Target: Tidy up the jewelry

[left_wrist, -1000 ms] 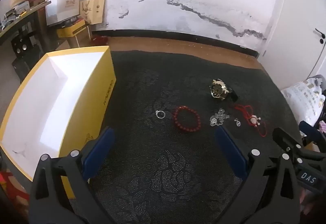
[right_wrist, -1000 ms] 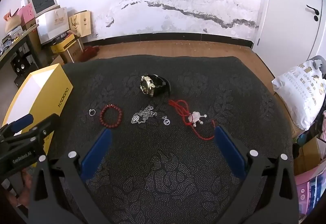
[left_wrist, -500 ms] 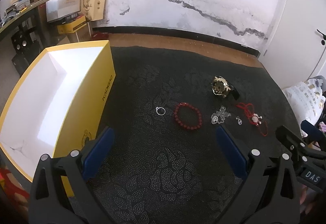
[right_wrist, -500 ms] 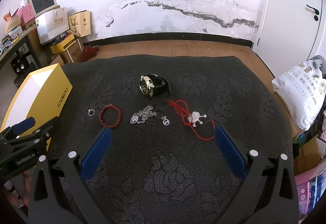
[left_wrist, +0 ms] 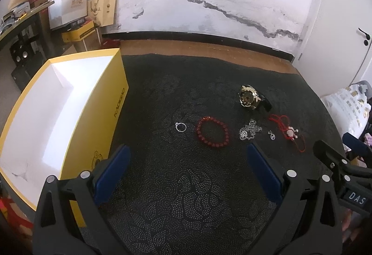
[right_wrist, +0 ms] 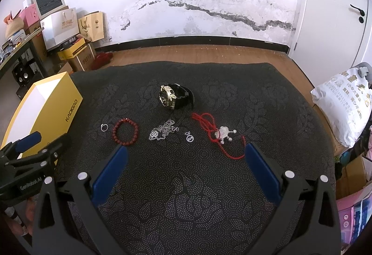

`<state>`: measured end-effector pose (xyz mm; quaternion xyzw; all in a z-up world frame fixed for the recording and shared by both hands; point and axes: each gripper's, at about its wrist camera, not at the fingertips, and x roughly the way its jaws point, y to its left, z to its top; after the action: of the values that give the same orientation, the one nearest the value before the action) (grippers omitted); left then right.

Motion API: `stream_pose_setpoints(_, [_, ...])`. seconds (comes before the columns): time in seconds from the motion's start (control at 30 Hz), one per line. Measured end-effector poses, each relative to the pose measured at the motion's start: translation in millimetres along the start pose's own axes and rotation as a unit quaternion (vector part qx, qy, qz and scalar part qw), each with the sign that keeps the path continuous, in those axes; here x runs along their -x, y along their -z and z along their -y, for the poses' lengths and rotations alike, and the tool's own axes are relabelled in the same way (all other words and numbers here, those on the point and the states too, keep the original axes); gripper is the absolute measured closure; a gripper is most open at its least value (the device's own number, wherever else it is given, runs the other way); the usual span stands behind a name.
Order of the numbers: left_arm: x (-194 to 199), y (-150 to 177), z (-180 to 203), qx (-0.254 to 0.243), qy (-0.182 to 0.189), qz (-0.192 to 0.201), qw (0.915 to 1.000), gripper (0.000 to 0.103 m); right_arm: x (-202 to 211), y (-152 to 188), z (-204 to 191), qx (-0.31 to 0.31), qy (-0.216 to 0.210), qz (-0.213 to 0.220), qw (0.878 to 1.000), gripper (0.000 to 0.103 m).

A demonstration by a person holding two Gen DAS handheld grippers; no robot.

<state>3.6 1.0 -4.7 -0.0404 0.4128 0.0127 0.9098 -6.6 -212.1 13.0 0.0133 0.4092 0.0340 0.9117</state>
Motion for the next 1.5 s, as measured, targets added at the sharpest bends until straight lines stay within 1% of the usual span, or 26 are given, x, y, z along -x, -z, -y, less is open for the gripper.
stream_pose_setpoints(0.73, [-0.7, 0.8, 2.4, -0.013, -0.008, 0.008, 0.9999, 0.005, -0.6, 0.9, -1.2, 0.001, 0.000, 0.001, 1.000, 0.006])
stream_pose_setpoints(1.5, [-3.2, 1.2, 4.4, -0.017, -0.011, 0.005, 0.9998, 0.005, 0.3, 0.6, -1.0, 0.001, 0.000, 0.002, 1.000, 0.006])
